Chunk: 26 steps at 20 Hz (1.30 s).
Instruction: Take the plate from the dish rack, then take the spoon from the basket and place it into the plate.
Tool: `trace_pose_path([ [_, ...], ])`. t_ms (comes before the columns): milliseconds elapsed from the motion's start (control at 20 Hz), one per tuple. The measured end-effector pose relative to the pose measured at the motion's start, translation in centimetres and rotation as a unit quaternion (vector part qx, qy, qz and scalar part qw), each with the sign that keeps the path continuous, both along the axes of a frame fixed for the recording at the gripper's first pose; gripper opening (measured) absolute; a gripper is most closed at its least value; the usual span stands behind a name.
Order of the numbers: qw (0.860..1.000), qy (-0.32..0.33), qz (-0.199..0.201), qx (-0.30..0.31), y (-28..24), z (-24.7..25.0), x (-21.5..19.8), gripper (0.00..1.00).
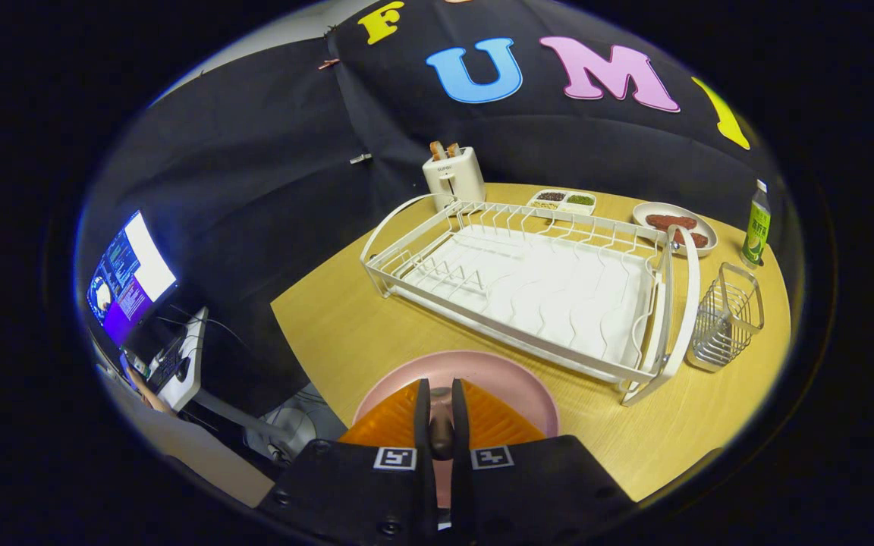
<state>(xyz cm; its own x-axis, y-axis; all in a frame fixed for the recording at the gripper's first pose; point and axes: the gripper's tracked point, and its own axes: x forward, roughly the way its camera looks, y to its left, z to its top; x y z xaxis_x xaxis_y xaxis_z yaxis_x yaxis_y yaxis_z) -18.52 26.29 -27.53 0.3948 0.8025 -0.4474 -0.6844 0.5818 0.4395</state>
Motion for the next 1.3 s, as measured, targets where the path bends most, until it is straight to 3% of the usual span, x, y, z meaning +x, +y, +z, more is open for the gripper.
trace_pose_path([
  [250,1.000,0.013,0.020,-0.015,-1.5,-2.0,-1.0,0.14],
  [650,0.998,0.011,0.005,-0.061,-3.0,-4.8,-0.5,0.27],
  [850,0.998,0.016,-0.011,-0.051,-3.3,-4.2,0.2,0.55],
  [1000,0.998,0.025,-0.015,-0.053,-3.6,-4.0,0.1,0.96],
  [1300,0.998,-0.009,-0.061,-0.028,-5.0,1.3,3.1,0.99],
])
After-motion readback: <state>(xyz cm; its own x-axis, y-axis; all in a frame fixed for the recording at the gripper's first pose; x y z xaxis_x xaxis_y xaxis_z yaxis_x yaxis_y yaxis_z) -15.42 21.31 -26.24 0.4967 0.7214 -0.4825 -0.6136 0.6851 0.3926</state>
